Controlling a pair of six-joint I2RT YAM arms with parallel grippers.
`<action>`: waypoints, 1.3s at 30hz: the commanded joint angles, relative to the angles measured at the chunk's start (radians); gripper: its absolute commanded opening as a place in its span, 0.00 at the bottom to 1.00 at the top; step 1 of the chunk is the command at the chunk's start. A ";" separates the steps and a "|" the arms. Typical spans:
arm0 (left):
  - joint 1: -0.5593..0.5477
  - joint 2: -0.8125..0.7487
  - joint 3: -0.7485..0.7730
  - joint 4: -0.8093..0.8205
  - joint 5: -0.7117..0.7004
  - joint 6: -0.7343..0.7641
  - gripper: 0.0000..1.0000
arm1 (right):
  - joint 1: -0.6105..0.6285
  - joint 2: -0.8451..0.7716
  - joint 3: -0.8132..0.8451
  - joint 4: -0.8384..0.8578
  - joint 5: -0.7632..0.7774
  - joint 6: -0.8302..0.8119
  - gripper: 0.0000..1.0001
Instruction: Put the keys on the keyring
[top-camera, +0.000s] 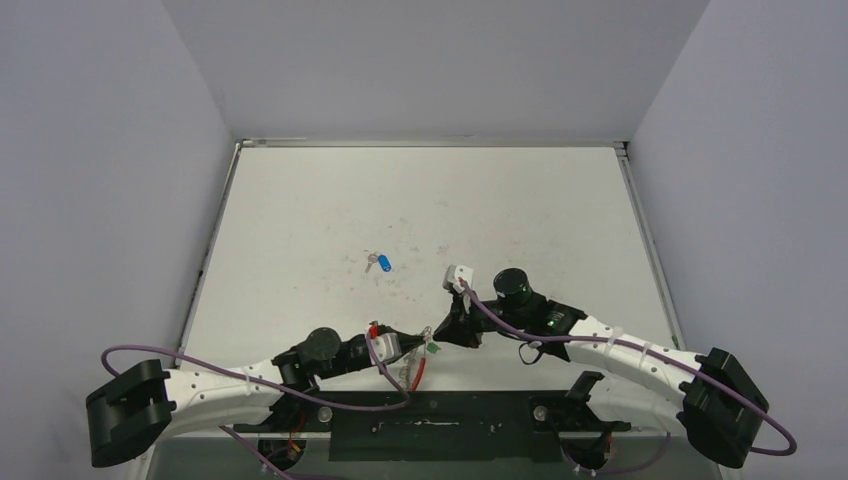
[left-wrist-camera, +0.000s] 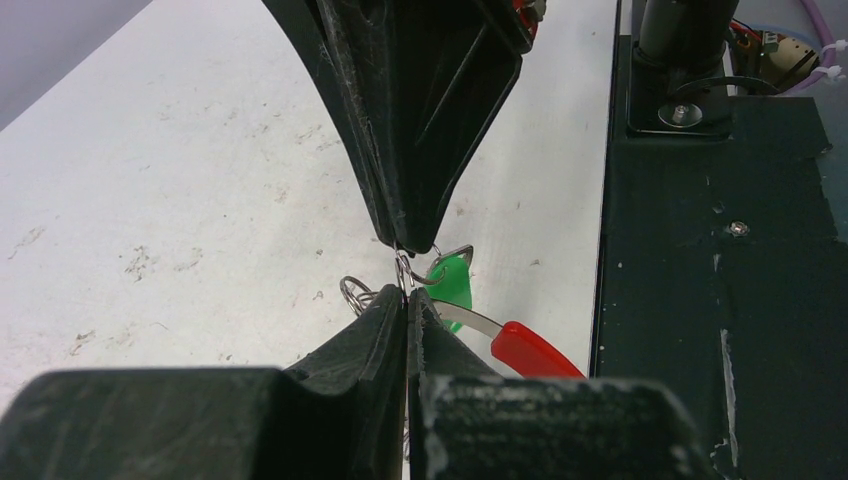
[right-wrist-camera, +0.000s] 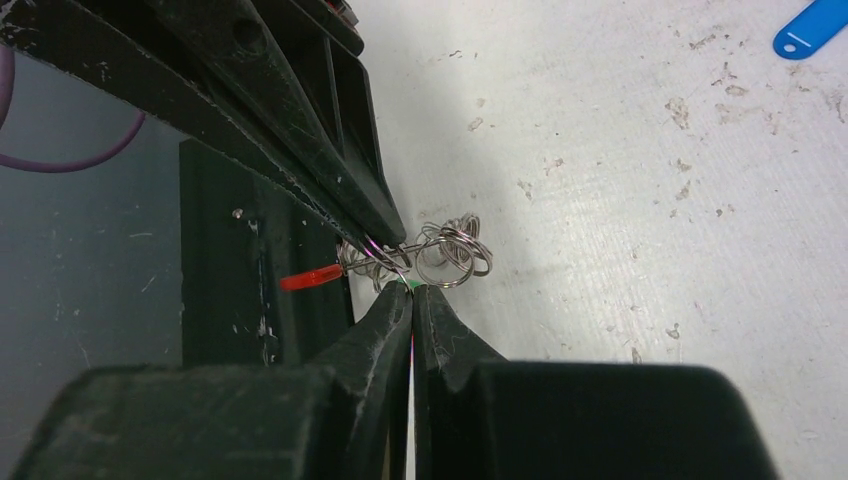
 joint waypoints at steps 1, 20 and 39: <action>-0.003 -0.020 0.004 0.032 -0.006 0.003 0.00 | -0.015 -0.011 0.002 0.060 -0.017 -0.002 0.00; -0.003 -0.033 -0.012 0.059 -0.009 0.002 0.00 | -0.035 0.094 -0.045 0.191 -0.058 0.028 0.00; -0.003 -0.026 -0.020 0.064 -0.013 -0.013 0.00 | -0.028 0.098 -0.108 0.320 -0.050 0.064 0.00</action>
